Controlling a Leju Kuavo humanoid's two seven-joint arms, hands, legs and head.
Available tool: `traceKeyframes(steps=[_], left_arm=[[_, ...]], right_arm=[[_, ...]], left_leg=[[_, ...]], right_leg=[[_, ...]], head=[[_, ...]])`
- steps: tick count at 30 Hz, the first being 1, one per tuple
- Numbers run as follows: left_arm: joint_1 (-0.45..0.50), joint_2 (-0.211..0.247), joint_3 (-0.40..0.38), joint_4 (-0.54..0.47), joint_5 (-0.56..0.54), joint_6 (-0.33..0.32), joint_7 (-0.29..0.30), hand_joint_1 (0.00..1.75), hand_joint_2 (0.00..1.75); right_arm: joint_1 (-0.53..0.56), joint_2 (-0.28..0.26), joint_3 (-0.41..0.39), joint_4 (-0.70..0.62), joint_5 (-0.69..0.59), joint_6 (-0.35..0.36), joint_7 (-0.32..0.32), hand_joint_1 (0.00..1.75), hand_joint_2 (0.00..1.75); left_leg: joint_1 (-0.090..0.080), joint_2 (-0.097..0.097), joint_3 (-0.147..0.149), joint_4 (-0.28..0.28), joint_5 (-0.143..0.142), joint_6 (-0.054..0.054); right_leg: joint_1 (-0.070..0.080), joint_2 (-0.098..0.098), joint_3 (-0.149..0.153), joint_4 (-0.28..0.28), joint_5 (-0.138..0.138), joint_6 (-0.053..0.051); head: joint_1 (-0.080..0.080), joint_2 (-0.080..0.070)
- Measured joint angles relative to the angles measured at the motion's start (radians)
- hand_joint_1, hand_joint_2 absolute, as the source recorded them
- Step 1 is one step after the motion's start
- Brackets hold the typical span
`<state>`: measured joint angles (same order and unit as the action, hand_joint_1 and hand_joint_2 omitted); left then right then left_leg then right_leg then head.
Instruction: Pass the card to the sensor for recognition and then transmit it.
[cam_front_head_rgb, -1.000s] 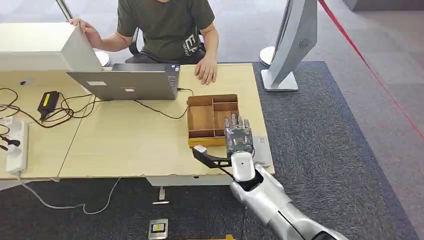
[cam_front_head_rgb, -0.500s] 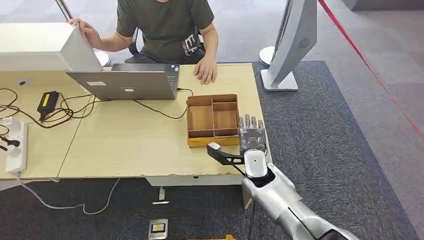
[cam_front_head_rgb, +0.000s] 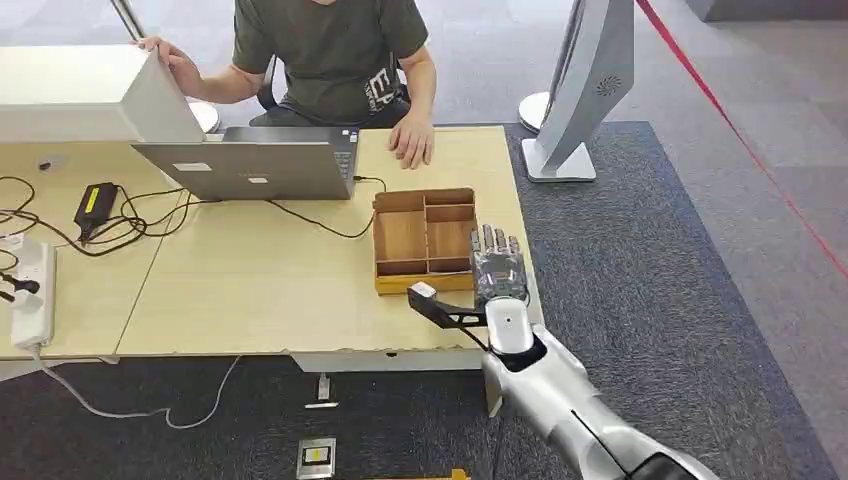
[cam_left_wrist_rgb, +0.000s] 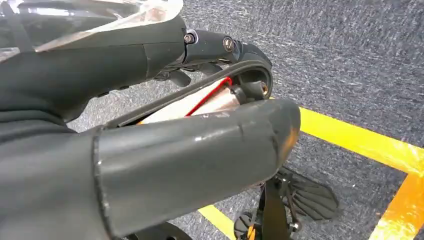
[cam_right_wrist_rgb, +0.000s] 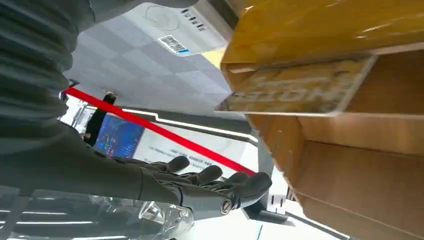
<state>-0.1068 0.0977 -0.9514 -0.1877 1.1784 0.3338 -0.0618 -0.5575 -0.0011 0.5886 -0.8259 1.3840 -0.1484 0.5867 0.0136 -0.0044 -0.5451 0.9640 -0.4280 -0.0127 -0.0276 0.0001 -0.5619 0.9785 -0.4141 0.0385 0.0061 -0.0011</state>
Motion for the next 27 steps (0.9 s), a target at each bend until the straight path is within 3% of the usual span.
traceKeyframes(steps=[27], left_arm=[[0.0, 0.0, 0.001, 0.0, -0.006, -0.011, 0.0, 0.0, 0.0]], right_arm=[[-0.019, 0.047, 0.024, 0.047, -0.011, -0.022, -0.018, 0.0, 1.75]], left_leg=[[0.0, 0.0, 0.0, 0.0, 0.0, 0.0]], right_leg=[[0.0, 0.0, 0.0, 0.0, 0.0, 0.0]], head=[[0.0, 0.0]])
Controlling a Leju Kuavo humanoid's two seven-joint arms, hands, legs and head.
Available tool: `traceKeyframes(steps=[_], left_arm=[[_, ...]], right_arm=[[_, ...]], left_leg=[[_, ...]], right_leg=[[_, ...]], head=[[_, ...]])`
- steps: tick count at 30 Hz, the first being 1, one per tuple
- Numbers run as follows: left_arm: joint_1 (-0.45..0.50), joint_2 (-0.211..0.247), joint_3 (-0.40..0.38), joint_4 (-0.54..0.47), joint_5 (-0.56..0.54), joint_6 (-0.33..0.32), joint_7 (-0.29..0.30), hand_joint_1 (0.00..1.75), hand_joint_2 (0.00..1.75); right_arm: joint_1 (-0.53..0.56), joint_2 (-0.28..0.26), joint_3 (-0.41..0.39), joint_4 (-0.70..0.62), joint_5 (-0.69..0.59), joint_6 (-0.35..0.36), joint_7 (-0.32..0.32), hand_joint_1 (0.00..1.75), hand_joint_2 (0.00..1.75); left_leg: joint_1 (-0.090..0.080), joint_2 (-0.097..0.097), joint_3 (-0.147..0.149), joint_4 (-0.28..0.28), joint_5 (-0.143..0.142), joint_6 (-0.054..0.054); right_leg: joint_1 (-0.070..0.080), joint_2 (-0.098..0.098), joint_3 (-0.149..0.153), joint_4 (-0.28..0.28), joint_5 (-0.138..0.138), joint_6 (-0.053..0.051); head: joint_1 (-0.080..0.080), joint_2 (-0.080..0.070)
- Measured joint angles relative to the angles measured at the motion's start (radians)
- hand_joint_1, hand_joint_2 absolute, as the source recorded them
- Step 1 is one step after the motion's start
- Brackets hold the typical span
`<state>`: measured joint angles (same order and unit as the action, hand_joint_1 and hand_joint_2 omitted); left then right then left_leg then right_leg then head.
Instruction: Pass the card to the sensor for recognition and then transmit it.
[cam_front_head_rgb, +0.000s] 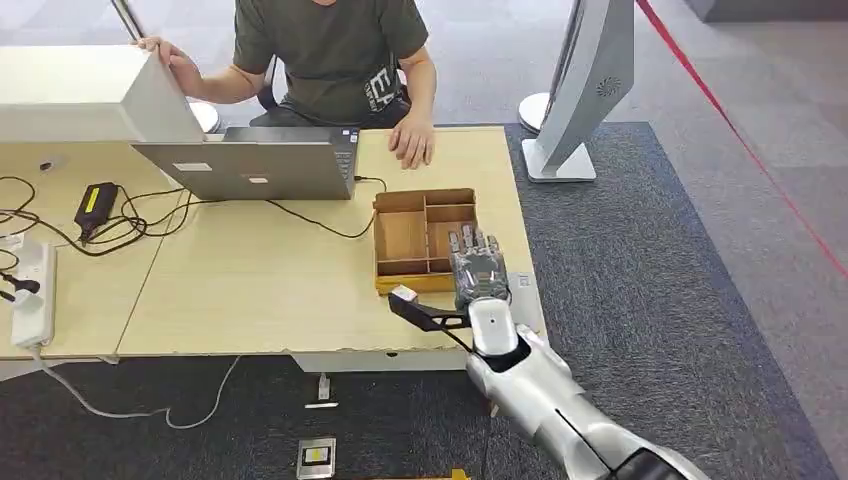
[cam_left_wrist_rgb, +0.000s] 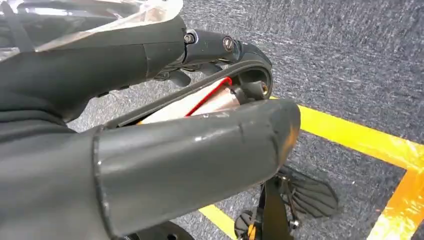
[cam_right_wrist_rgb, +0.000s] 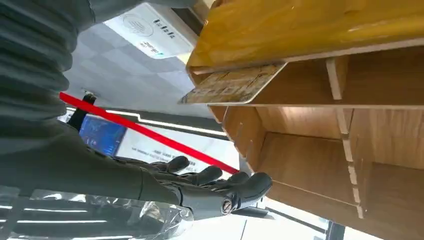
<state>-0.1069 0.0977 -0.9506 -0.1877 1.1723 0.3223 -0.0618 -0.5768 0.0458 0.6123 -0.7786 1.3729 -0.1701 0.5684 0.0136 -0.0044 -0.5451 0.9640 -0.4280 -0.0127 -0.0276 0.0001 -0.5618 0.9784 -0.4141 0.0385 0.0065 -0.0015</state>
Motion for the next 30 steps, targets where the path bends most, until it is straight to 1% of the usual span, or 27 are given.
traceKeyframes(steps=[7, 8, 14, 19, 30], left_arm=[[0.0, 0.0, 0.0, 0.0, 0.002, -0.002, 0.004, 0.0, 0.0], [0.0, 0.0, 0.0, 0.0, 0.002, -0.002, 0.004, 0.0, 0.0], [0.0, 0.0, 0.0, 0.0, 0.005, 0.001, 0.004, 0.0, 0.0], [0.0, 0.0, 0.0, 0.0, 0.005, 0.002, 0.004, 0.0, 0.0], [0.001, 0.0, 0.001, 0.0, 0.005, 0.004, 0.004, 0.0, 0.0]], right_arm=[[0.0, 0.003, 0.005, 0.005, -0.009, 0.016, 0.003, 0.0, 1.75], [0.0, 0.003, 0.006, 0.005, -0.01, 0.02, 0.003, 1.75, 1.75], [0.0, 0.009, 0.011, 0.004, -0.024, 0.032, 0.0, 1.75, 1.75], [0.0, 0.01, 0.015, 0.001, -0.038, 0.059, 0.0, 1.75, 1.75], [-0.002, 0.008, 0.019, -0.013, -0.045, 0.061, 0.0, 1.75, 1.75]], left_leg=[[0.0, 0.0, 0.0, 0.0, 0.0, 0.0], [0.0, 0.0, 0.0, 0.0, 0.0, 0.0], [0.0, 0.0, 0.0, 0.0, 0.0, 0.0], [0.0, 0.0, 0.0, 0.0, 0.0, 0.0], [0.0, 0.0, 0.0, 0.0, 0.0, 0.0]], right_leg=[[0.0, 0.0, 0.0, 0.0, 0.0, 0.0], [0.0, 0.0, 0.0, 0.0, 0.0, 0.0], [0.0, 0.0, 0.0, 0.0, 0.0, 0.0], [0.0, 0.0, 0.0, 0.0, 0.0, 0.0], [0.0, 0.0, 0.0, 0.0, 0.0, 0.0]], head=[[0.0, 0.0], [0.0, 0.0], [0.0, 0.0], [0.0, 0.0], [0.0, 0.0]])
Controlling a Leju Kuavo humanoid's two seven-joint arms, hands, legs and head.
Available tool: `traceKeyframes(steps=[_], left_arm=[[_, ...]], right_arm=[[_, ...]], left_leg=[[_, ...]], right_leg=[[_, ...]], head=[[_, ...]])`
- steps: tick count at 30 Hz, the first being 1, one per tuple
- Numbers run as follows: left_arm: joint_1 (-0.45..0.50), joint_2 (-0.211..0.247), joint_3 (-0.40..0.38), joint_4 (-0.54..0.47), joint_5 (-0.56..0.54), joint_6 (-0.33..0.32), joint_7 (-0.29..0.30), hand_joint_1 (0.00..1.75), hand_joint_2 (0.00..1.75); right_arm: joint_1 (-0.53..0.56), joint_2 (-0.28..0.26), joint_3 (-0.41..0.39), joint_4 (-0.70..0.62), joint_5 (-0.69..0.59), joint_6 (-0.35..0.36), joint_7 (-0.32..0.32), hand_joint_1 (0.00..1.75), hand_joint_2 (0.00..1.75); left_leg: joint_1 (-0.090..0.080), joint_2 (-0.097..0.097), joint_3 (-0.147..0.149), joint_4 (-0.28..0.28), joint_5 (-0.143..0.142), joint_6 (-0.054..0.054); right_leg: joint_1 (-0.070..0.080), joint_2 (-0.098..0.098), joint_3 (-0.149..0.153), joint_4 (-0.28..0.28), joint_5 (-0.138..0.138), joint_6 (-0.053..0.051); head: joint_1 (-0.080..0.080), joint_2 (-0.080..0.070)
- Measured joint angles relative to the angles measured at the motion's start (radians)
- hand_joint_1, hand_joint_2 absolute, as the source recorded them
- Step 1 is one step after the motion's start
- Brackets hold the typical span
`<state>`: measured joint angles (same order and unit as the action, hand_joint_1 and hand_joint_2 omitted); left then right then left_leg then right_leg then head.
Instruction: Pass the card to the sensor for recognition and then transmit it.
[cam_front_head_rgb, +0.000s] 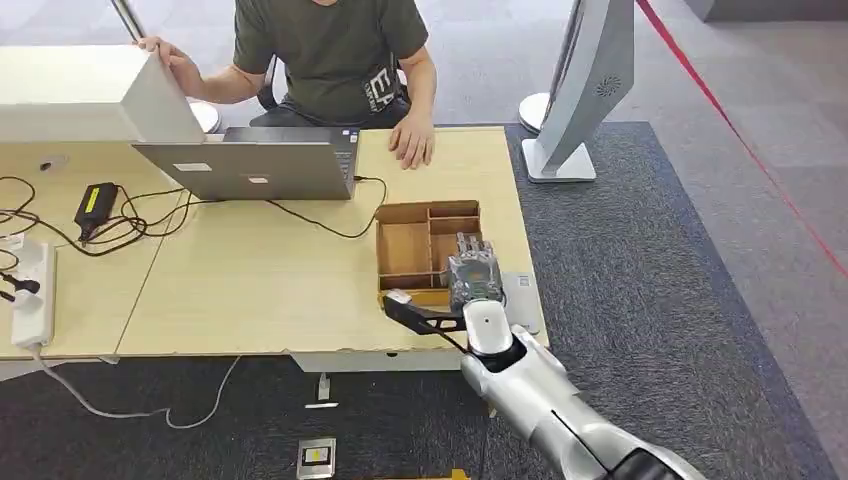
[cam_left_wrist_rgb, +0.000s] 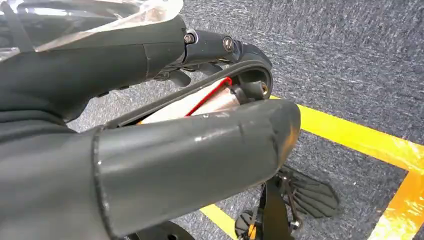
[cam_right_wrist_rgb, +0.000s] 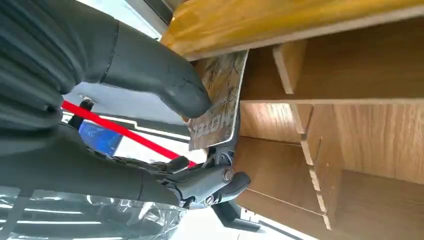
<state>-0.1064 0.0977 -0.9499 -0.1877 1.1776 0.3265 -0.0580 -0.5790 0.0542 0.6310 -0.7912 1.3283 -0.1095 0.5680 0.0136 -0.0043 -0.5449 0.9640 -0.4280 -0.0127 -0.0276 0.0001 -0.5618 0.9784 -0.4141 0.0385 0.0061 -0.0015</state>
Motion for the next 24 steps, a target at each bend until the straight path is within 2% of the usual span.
traceKeyframes(steps=[24], left_arm=[[0.0, 0.0, 0.0, 0.0, -0.007, -0.001, 0.002, 0.0, 0.0]], right_arm=[[0.0, -0.003, 0.003, -0.019, -0.004, 0.006, 0.0, 1.75, 1.75]], left_leg=[[0.0, 0.0, 0.0, 0.0, 0.0, 0.0]], right_leg=[[0.0, 0.0, 0.0, 0.0, 0.0, 0.0]], head=[[0.0, 0.0]])
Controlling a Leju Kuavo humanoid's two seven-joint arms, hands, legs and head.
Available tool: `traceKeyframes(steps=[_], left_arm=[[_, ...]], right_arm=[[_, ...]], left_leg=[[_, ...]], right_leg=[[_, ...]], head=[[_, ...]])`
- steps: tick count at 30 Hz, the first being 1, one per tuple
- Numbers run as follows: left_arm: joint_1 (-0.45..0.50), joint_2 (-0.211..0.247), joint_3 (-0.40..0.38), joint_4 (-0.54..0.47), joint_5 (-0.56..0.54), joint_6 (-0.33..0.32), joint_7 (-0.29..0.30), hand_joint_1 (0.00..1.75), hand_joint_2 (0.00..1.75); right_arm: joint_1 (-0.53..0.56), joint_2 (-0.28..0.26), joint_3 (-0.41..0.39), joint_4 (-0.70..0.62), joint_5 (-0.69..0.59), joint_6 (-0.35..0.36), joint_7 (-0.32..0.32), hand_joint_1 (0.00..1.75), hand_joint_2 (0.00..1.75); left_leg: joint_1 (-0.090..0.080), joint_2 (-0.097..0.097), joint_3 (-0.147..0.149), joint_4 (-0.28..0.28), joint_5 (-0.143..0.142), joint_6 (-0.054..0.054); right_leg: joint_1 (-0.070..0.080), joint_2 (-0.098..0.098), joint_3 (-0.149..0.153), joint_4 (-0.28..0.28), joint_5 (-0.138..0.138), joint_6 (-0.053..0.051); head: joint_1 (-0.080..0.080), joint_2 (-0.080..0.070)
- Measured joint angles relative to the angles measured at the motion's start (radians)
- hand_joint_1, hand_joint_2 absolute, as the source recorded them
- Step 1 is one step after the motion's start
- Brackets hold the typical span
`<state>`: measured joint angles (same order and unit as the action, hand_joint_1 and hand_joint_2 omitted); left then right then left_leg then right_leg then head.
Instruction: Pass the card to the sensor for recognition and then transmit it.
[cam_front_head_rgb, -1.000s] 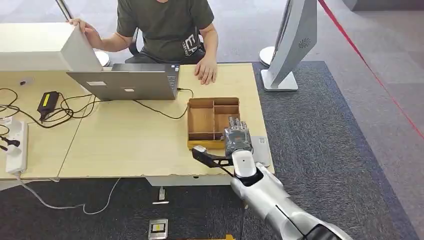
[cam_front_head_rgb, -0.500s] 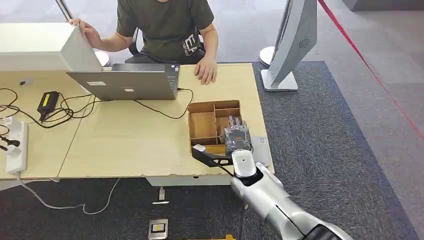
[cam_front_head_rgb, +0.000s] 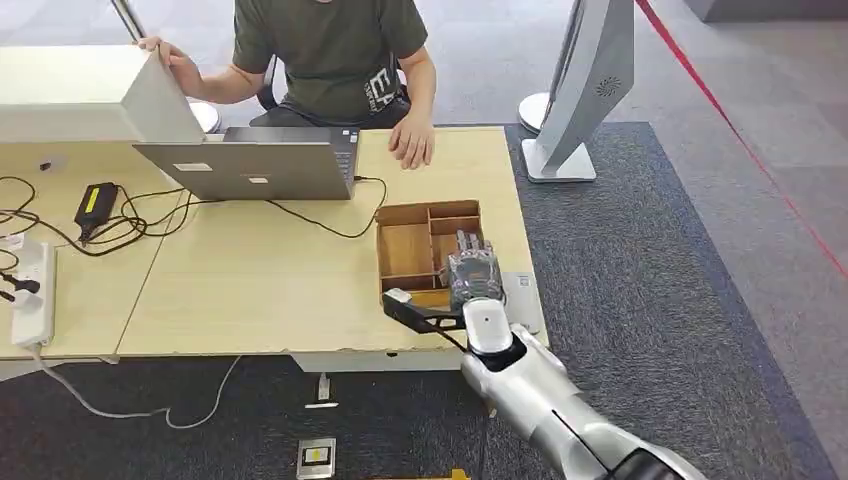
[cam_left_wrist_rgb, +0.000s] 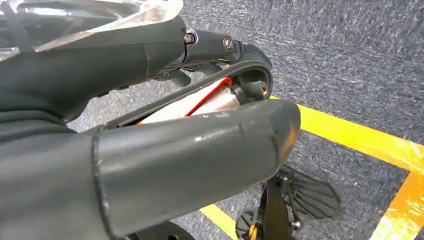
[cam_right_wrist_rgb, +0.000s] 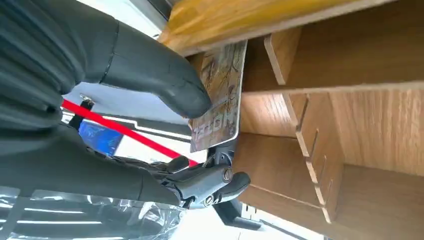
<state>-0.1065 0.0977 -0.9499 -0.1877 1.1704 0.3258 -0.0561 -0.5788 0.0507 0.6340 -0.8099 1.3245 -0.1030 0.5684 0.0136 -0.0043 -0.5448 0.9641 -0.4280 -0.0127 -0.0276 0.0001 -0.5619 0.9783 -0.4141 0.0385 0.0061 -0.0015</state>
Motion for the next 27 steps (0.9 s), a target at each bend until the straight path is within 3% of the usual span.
traceKeyframes(steps=[12, 15, 19, 27], left_arm=[[0.0, 0.0, 0.0, 0.0, -0.015, -0.003, -0.006, 0.0, 0.0], [0.001, 0.0, 0.0, 0.0, -0.024, -0.003, -0.01, 0.0, 0.0], [0.0, 0.0, 0.0, 0.001, -0.034, -0.01, -0.017, 0.0, 0.0], [0.0, 0.0, 0.0, 0.001, -0.041, -0.023, -0.017, 0.0, 0.0]], right_arm=[[0.0, -0.015, 0.003, -0.027, -0.005, 0.013, 0.003, 1.75, 1.75], [-0.007, -0.021, 0.006, -0.067, 0.068, -0.065, -0.019, 1.75, 1.75], [-0.071, -0.027, 0.008, -0.191, 0.101, 0.028, -0.059, 1.75, 1.75], [-0.091, -0.038, 0.01, -0.299, 0.112, 0.013, -0.08, 1.75, 1.75]], left_leg=[[0.0, 0.0, 0.0, 0.0, 0.0, 0.0], [0.0, 0.0, -0.001, 0.0, 0.0, 0.0], [0.0, 0.002, 0.001, 0.0, 0.0, 0.0], [0.0, 0.001, 0.001, 0.0, 0.0, 0.0]], right_leg=[[0.0, 0.0, 0.0, 0.0, 0.0, 0.0], [0.0, 0.0, -0.001, 0.001, 0.001, 0.0], [0.0, 0.002, 0.0, 0.0, 0.001, 0.0], [0.0, 0.002, 0.0, 0.0, 0.001, 0.0]], head=[[0.0, 0.0], [0.0, 0.0], [0.0, 0.0], [0.0, 0.0]])
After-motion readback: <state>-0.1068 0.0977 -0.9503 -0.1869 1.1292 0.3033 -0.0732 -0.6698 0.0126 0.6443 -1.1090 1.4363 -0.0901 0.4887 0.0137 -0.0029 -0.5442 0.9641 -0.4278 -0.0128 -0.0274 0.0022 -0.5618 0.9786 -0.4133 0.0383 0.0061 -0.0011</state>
